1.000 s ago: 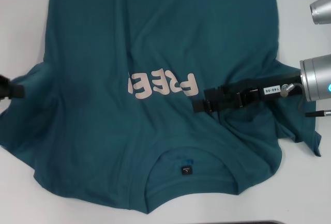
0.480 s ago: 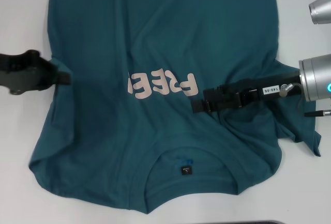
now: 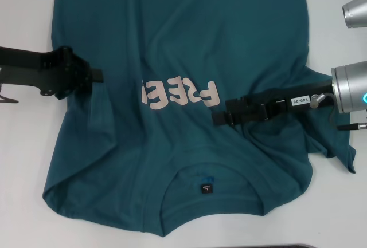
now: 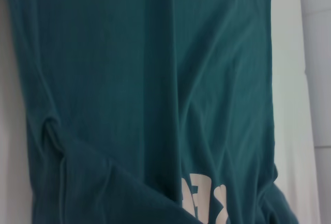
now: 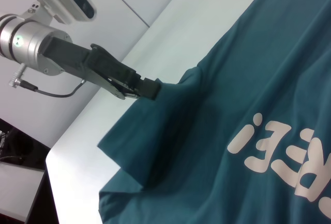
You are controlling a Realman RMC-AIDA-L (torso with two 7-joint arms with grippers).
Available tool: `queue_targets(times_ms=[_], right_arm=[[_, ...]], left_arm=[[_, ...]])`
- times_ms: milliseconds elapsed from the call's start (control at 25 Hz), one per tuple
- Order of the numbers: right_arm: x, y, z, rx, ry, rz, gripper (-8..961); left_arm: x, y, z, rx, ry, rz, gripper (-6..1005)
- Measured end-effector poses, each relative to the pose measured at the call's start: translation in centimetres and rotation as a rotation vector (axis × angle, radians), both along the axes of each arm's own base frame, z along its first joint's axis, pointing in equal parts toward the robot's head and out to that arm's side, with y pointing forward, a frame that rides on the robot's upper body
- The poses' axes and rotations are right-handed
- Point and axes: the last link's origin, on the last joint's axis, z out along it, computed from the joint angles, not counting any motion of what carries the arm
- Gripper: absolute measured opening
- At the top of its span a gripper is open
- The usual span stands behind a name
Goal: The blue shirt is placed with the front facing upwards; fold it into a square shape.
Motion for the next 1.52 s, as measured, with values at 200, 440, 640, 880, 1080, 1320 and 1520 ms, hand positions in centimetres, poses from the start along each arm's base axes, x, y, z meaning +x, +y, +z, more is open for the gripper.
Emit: queue_targets(times_ms=[200, 440, 640, 880, 1080, 1320, 1520], right_arm=[[0.0, 0.1, 0.1, 0.0, -0.002, 0.002, 867], [0.0, 0.0, 0.1, 0.001, -0.003, 0.001, 865], [0.0, 0.1, 0.1, 0.003, -0.006, 0.0, 864], [0.0, 0.3, 0.2, 0.006, -0.007, 0.003, 863], [0.0, 0.3, 0.2, 0.007, -0.007, 0.003, 862], [-0.1, 0.3, 0.3, 0.008, -0.008, 0.005, 860], [-0.1, 0.3, 0.3, 0.005, -0.006, 0.005, 859]], left_arm=[[0.1, 0.4, 0.0, -0.025, 0.046, -0.039, 35], [-0.3, 0.5, 0.0, -0.027, 0.091, -0.036, 98], [-0.7, 0.2, 0.5, -0.018, 0.089, -0.032, 283], [-2.8, -0.4, 2.9, 0.033, 0.138, 0.039, 506], [-4.4, -1.0, 3.7, 0.059, 0.154, 0.112, 653], [-4.8, -1.0, 3.0, 0.072, 0.158, 0.142, 864], [-4.5, -0.7, 2.2, 0.07, 0.163, 0.139, 929]])
